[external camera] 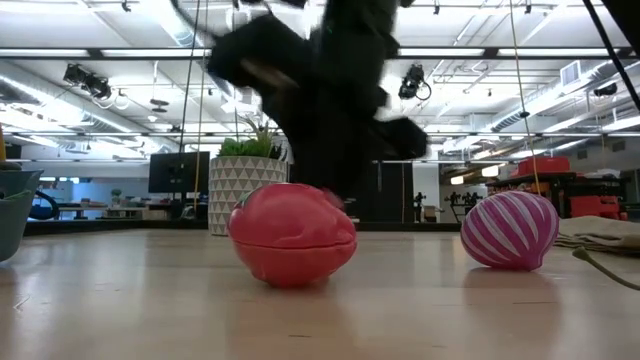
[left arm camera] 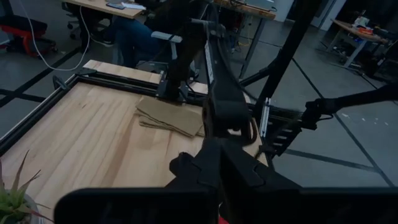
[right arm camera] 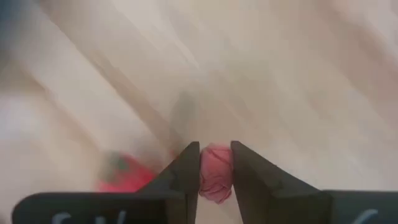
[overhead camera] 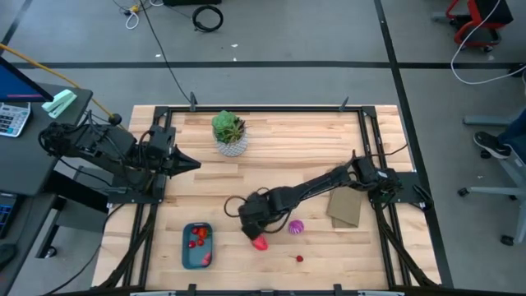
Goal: Pick and placing Produce into tupperware
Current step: Put the peach into the bin
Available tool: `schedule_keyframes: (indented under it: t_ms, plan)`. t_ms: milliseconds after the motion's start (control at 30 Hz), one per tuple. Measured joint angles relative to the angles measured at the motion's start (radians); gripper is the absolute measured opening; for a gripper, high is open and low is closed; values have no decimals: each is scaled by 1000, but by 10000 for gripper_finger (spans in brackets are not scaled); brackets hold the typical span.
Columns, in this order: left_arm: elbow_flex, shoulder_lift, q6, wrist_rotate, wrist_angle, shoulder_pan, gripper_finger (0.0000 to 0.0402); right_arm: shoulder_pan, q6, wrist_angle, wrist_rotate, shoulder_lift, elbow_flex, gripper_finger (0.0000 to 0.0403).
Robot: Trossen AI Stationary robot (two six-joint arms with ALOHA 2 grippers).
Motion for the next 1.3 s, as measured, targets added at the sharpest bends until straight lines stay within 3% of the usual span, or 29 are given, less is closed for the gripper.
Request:
schedule_keyframes:
  t_ms: [167, 400, 600, 867, 967, 1100, 1300]
  plan:
    - [0, 0, 0, 0, 1, 0, 16, -26, -39, 315, 95, -57, 0, 90]
    - [0, 0, 0, 0, 4, 0, 24, -56, -274, 878, 75, -51, 3, 112]
    - [0, 0, 9, 0, 5, 0, 15, -44, -282, 906, 75, -20, 0, 133]
    - [-1, 5, 51, 0, 16, 1, 18, 4, -281, 1073, 67, 57, 10, 133]
    - [-1, 5, 50, 0, 18, 1, 22, 7, -282, 1046, 71, 68, 9, 133]
    - [-1, 5, 23, 0, 16, 0, 24, -6, -311, 870, 146, 59, 10, 133]
    - [-1, 5, -3, 0, 1, 0, 14, -39, -414, 590, 125, 57, 9, 150]
